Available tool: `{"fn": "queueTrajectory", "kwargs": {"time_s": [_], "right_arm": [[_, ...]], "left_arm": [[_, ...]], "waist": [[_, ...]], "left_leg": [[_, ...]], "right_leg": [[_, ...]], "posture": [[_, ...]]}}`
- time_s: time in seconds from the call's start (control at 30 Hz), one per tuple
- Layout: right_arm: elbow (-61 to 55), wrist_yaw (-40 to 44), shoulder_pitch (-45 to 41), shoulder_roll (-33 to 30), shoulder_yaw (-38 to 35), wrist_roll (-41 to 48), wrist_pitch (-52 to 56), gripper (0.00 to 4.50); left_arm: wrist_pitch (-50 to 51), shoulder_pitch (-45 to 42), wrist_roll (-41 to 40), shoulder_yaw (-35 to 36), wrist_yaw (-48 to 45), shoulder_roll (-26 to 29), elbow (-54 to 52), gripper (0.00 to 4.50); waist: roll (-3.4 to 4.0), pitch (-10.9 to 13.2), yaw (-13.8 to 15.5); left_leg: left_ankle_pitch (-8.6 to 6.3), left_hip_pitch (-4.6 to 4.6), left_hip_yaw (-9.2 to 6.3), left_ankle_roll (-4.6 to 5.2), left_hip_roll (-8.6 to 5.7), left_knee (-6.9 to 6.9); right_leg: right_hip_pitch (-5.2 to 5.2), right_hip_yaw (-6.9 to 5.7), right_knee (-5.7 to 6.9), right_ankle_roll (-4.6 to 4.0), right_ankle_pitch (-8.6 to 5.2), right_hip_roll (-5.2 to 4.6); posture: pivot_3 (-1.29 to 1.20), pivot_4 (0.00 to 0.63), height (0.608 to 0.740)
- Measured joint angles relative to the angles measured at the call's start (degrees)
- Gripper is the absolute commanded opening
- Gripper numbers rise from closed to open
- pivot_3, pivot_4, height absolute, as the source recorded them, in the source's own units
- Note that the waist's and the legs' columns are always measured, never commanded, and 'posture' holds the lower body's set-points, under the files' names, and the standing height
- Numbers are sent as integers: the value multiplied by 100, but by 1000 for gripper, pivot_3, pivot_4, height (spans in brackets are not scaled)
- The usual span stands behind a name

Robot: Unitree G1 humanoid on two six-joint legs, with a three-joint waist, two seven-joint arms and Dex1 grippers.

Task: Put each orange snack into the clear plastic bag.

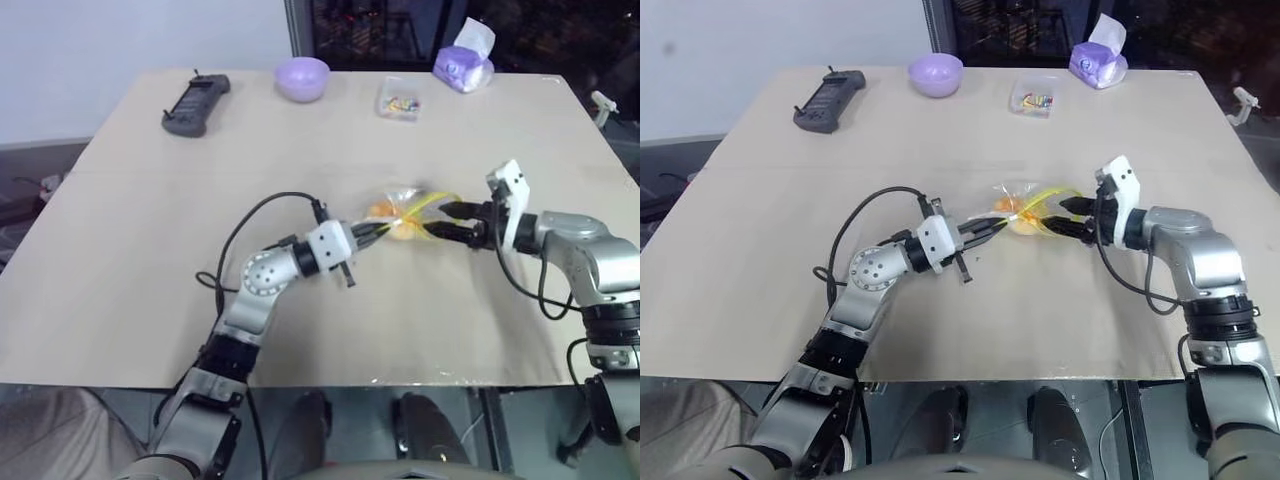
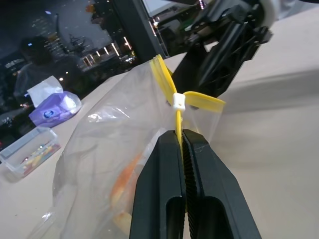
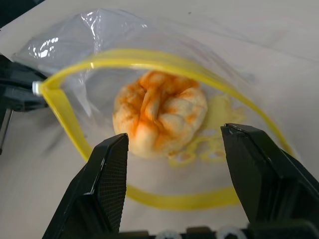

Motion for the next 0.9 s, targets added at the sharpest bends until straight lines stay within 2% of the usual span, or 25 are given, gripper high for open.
{"fn": "queueTrajectory", "kwargs": {"time_s": [0.17, 0.3, 0.4, 0.5, 0.73, 0.9], "right_arm": [[-158, 394, 371, -353, -45, 104, -379, 3207], [480, 564, 371, -916, -78, -432, -1343, 3207], [912, 736, 373, -1004, -68, -640, -1852, 3207], [1527, 652, 350, -1080, 110, -1207, -2576, 3207], [2315, -151, -187, -377, 388, -2051, -3967, 3207], [2434, -276, -444, -176, 391, -2171, -4417, 3207]], "left_arm": [[44, 18, -14, 37, 40, -9, -1, 0], [56, 34, -15, 39, 42, -9, -2, 0], [62, 33, -15, 37, 51, -25, -2, 0], [66, 34, -15, 38, 66, -32, -2, 0], [86, 37, -15, 36, 71, -32, -3, 0], [90, 38, -8, 36, 72, -11, -3, 0]], "waist": [[0, 0, 44], [0, 0, 63], [0, 0, 27], [0, 0, 16], [4, 0, 7], [4, 0, 62]], "left_leg": [[0, -5, 1, 0, -7, 7], [0, 0, 0, 0, -5, 9], [0, 2, 1, 0, -1, 8], [0, 2, 2, -1, -1, 8], [2, 5, 6, -3, 0, 7], [11, -1, 4, -19, -4, 9]], "right_leg": [[2, -1, -4, 1, 1, -6], [8, -3, -4, 3, 1, -4], [8, -2, -3, 2, 1, -1], [8, -1, -3, 2, 1, -2], [7, 6, 0, 2, 1, -1], [8, 1, -8, 3, 2, -5]], "posture": [[0, 150, 736], [0, 150, 736], [0, 150, 736], [0, 150, 736], [0, 150, 736], [0, 150, 736]]}}
